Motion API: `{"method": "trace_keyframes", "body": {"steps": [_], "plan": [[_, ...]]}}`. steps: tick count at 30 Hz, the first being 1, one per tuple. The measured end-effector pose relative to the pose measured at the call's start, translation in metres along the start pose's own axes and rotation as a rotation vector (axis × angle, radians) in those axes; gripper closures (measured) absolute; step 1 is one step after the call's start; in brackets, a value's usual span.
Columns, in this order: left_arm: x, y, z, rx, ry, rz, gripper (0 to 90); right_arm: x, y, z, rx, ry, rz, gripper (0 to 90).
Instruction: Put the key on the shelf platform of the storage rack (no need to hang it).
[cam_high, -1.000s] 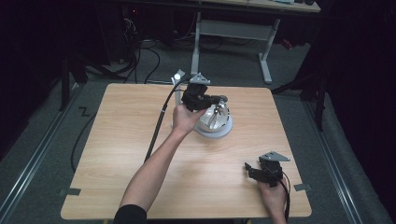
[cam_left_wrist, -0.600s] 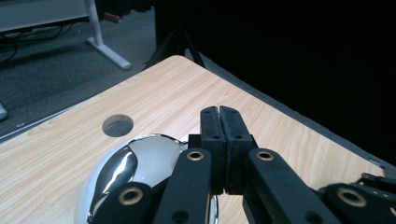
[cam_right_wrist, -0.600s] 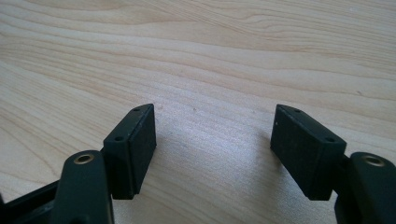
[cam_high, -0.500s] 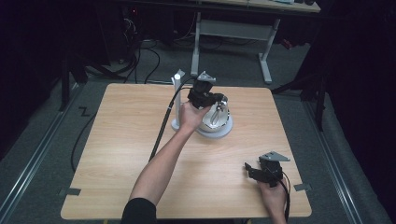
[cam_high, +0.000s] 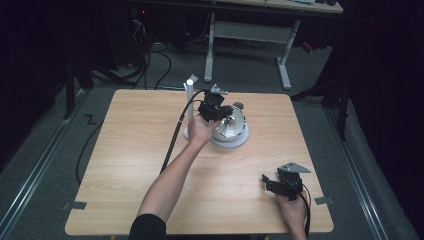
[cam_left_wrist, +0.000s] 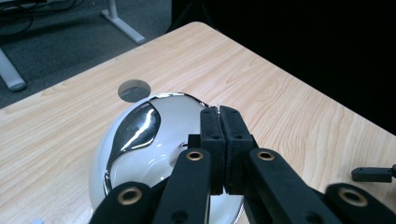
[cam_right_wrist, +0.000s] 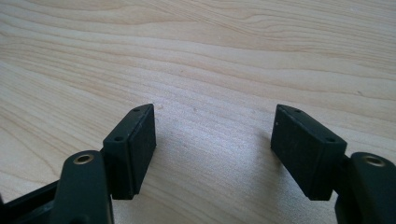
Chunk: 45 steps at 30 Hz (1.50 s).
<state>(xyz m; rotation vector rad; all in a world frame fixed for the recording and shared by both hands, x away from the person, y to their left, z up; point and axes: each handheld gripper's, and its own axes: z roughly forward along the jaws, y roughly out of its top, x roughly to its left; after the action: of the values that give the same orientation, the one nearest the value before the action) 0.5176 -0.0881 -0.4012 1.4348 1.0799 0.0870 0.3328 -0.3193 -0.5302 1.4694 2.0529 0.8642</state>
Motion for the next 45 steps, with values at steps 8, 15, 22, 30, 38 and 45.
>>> {"method": "trace_keyframes", "body": {"steps": [8, 15, 22, 30, 38, 45], "plan": [[0.004, 0.004, -0.003, -0.007, 0.006, -0.029, 89.2, 0.0, 0.0, 0.0, 0.001, 0.001, -0.001, 31.1], [0.001, 0.004, -0.019, -0.011, 0.002, 0.011, 80.1, 0.0, 0.0, 0.0, 0.001, 0.002, 0.0, 31.1], [0.005, 0.002, -0.036, -0.012, 0.014, 0.002, 60.8, 0.0, 0.0, 0.0, 0.0, 0.0, -0.001, 31.1], [0.009, 0.005, -0.06, -0.048, -0.001, -0.026, 54.5, 0.0, 0.0, 0.0, 0.0, -0.001, -0.001, 31.1], [0.018, 0.005, -0.077, -0.069, 0.017, -0.032, 53.5, 0.0, 0.0, 0.0, 0.0, -0.001, -0.001, 31.1], [0.018, 0.008, -0.088, -0.085, 0.05, -0.007, 48.7, 0.0, 0.0, 0.0, 0.001, -0.001, -0.002, 31.1]]}}
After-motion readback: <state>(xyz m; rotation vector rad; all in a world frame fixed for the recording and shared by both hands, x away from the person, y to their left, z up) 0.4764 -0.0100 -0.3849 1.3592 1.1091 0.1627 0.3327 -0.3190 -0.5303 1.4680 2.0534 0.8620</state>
